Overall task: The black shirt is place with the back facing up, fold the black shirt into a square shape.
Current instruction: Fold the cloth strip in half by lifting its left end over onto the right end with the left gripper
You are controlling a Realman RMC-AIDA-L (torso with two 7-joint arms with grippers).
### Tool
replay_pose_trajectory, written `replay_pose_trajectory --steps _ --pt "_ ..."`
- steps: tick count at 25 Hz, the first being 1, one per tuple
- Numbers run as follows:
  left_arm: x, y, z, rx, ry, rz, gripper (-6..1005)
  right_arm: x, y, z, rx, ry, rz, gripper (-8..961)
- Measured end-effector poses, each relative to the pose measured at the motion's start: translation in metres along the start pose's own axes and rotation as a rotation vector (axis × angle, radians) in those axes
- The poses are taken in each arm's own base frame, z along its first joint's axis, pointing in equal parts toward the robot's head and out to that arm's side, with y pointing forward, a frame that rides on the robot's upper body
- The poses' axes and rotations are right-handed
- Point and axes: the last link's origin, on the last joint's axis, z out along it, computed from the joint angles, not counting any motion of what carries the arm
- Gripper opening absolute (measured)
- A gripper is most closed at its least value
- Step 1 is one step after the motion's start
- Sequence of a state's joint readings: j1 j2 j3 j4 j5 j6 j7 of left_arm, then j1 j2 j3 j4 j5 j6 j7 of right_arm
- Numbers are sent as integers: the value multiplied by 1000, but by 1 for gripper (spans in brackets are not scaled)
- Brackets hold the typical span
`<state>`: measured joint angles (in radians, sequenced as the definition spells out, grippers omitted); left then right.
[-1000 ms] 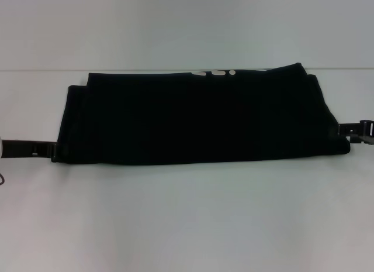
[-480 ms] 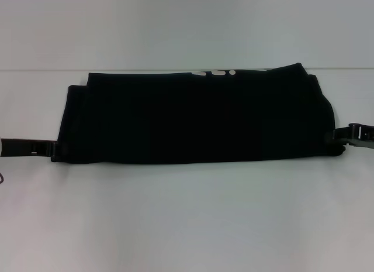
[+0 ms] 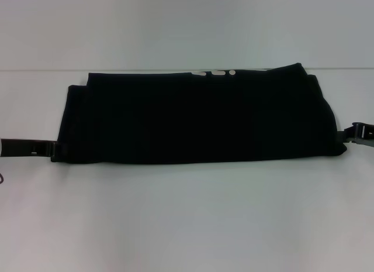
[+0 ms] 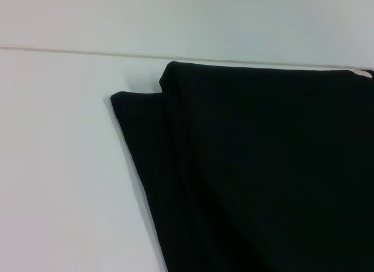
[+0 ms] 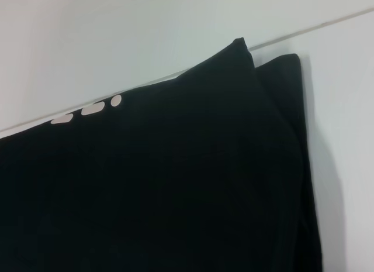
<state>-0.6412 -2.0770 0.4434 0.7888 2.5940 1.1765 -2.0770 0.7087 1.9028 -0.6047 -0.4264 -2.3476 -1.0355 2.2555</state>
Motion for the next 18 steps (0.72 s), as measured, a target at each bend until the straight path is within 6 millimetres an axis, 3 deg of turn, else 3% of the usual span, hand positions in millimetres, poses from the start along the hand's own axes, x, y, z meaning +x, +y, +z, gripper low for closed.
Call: replay_pose_trajectory --steps 5,18 --pt "0 0 0 0 0 0 70 1 -1 0 3 -1 3 -2" --pt "0 4 -9 -45 -8 3 90 10 -15 -9 20 -7 34 -1"
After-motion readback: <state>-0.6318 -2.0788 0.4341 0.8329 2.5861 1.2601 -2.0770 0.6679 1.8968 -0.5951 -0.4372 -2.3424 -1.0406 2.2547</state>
